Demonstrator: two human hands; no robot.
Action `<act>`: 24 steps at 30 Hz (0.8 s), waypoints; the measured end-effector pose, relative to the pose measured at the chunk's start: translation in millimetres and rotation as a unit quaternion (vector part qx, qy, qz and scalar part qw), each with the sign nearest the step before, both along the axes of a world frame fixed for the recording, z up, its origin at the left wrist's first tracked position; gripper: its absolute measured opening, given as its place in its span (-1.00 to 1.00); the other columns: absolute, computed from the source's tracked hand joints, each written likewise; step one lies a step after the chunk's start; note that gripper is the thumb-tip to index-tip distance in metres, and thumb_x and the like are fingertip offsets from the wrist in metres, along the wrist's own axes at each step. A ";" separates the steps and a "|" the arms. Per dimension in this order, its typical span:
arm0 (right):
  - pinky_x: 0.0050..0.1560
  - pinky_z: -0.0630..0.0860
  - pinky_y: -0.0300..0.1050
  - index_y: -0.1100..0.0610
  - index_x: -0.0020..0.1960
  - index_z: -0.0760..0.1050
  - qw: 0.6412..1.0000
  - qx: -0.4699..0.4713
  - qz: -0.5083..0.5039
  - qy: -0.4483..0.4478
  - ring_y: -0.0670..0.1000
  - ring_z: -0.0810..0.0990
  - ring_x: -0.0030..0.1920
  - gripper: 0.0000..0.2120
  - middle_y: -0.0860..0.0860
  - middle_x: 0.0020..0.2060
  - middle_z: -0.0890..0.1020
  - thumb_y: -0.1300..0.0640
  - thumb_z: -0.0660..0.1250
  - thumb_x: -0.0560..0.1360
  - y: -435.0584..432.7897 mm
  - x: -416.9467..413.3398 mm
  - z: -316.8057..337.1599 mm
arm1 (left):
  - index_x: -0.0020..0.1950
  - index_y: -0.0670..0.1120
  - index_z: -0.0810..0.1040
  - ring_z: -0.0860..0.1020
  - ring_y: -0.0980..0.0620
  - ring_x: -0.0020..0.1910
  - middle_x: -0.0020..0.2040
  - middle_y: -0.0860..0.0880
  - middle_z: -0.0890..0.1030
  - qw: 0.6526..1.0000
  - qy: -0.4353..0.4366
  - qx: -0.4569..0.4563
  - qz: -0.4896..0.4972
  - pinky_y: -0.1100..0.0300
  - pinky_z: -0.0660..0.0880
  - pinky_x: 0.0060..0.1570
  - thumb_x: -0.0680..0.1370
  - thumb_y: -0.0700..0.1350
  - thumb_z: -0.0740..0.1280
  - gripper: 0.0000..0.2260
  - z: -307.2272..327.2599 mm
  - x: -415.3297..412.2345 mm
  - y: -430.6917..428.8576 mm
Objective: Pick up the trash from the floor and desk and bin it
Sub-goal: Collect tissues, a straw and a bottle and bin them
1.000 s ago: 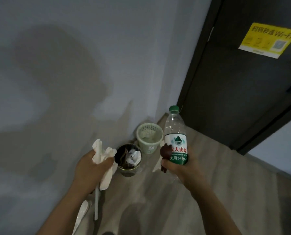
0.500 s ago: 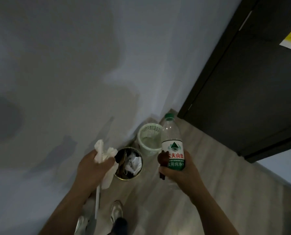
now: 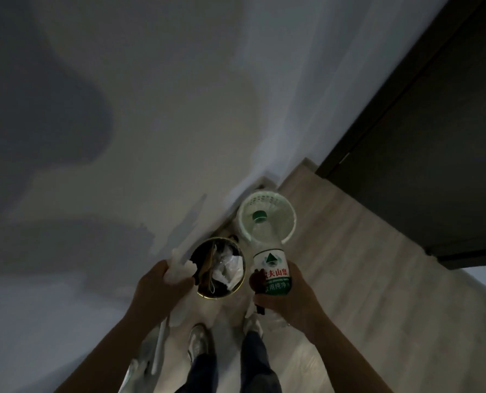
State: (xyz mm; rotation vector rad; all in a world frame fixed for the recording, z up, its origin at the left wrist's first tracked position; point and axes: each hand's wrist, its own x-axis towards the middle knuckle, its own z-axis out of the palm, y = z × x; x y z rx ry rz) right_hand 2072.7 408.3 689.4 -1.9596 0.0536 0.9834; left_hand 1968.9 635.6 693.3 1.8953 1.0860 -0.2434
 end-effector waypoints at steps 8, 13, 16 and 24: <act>0.00 0.64 -0.05 -0.04 0.27 0.26 0.994 -0.043 0.074 0.063 -0.03 0.64 -0.02 -0.21 -0.03 0.00 0.61 0.11 0.58 0.15 14.9 57.3 -108.0 | 0.07 -0.15 0.39 0.42 0.05 -0.31 -0.11 -0.12 0.50 0.995 0.090 0.000 0.030 0.23 0.31 -0.40 0.45 -0.04 0.46 -0.66 -101.8 41.0 2.7; -0.05 0.65 -0.08 -0.07 0.28 0.26 0.989 -0.061 0.104 0.087 -0.06 0.65 -0.03 -0.18 -0.05 -0.01 0.62 0.03 0.53 0.09 30.5 68.1 -182.4 | 0.14 -0.18 0.39 0.45 -0.08 -0.15 -0.05 -0.13 0.49 0.991 0.131 -0.011 0.022 0.16 0.33 -0.22 0.43 -0.03 0.47 -0.58 -168.8 48.7 9.8; -0.16 0.62 -0.19 -0.07 0.21 0.24 0.984 -0.083 0.124 0.093 -0.06 0.63 -0.06 -0.28 -0.05 -0.03 0.59 0.09 0.53 0.17 43.4 69.6 -224.9 | 0.20 -0.23 0.40 0.45 -0.07 -0.15 -0.05 -0.13 0.49 0.989 0.148 -0.011 0.019 0.16 0.32 -0.25 0.42 -0.03 0.47 -0.52 -210.7 51.4 15.7; -0.30 0.50 -0.29 0.00 0.24 0.20 0.972 -0.138 0.152 0.115 -0.06 0.59 -0.07 -0.28 -0.01 -0.01 0.56 0.07 0.54 0.22 65.2 75.2 -330.1 | -0.01 -0.16 0.40 0.46 0.09 -0.35 -0.28 -0.02 0.49 0.988 0.152 -0.011 0.027 0.24 0.31 -0.44 0.41 -0.08 0.47 -0.68 -299.2 61.5 25.3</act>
